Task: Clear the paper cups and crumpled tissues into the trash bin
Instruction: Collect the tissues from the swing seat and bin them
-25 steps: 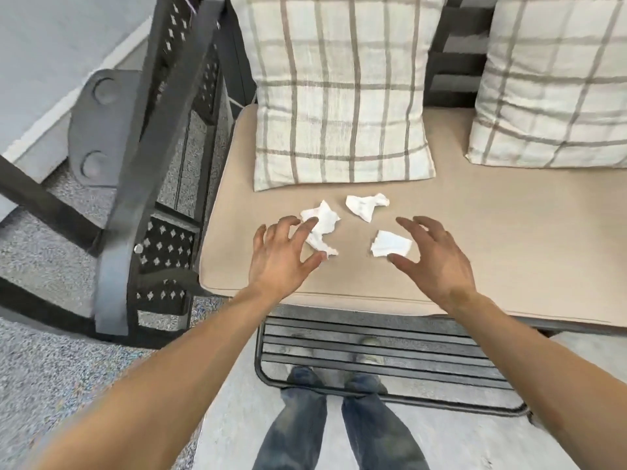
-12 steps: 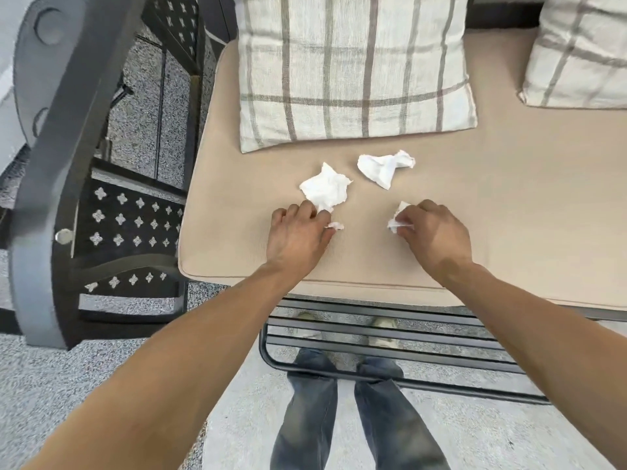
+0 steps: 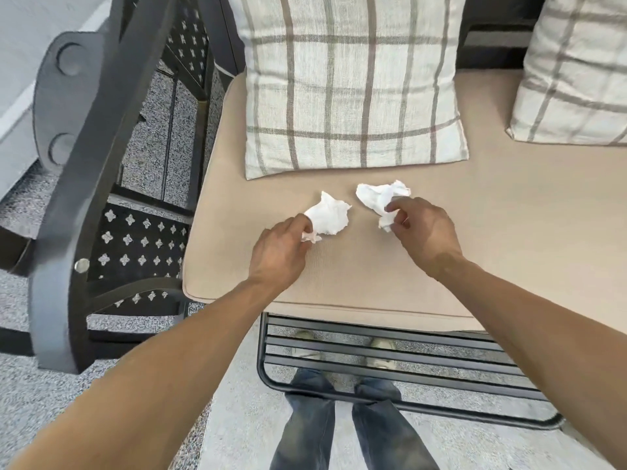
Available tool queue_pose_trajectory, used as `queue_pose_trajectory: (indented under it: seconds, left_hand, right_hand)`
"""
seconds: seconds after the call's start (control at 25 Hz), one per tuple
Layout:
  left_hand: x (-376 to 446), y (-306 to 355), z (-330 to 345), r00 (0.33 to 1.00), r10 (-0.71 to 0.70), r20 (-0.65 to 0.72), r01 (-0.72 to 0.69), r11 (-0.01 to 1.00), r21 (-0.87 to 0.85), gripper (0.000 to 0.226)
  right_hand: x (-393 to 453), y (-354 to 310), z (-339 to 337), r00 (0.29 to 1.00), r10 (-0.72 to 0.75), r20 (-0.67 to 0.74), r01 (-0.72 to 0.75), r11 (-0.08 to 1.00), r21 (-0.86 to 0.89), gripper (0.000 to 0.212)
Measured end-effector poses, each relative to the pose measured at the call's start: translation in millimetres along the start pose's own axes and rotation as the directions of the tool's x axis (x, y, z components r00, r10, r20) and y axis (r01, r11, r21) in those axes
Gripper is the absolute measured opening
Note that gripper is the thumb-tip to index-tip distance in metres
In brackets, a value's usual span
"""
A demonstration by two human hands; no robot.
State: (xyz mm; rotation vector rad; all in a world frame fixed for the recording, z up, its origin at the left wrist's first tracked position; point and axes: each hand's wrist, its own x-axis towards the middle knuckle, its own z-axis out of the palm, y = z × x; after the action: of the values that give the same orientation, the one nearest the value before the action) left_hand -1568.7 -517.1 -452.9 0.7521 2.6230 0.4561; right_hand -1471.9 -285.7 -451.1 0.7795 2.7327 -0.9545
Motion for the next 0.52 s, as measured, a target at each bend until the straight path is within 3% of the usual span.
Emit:
queue_pose_trajectory:
  seconds: [0.12, 0.24, 0.36, 0.52]
  left_hand:
    - [32.4, 15.6, -5.5, 0.986, -0.010, 0.167, 0.030, 0.992, -0.119, 0.073]
    - [58.3, 20.9, 3.9, 0.943, -0.058, 0.327, 0.078, 0.996, -0.048, 0.090]
    - [62.8, 15.2, 13.9, 0.932, -0.080, 0.354, 0.058, 0.996, 0.074, 0.063]
    - [52.2, 14.5, 20.5, 0.967, -0.011, 0.254, -0.034, 0.985, 0.171, 0.010]
  right_hand:
    - [28.8, -8.3, -0.9, 0.997, -0.065, 0.034, 0.065, 0.998, 0.012, 0.052]
    - [58.4, -9.2, 4.0, 0.983, -0.023, 0.181, 0.035, 0.997, -0.062, 0.077]
    - [69.3, -2.5, 13.5, 0.961, 0.041, 0.273, -0.017, 0.996, -0.088, 0.072]
    - [61.2, 3.8, 23.6, 0.986, 0.044, 0.159, -0.020, 0.989, -0.148, 0.029]
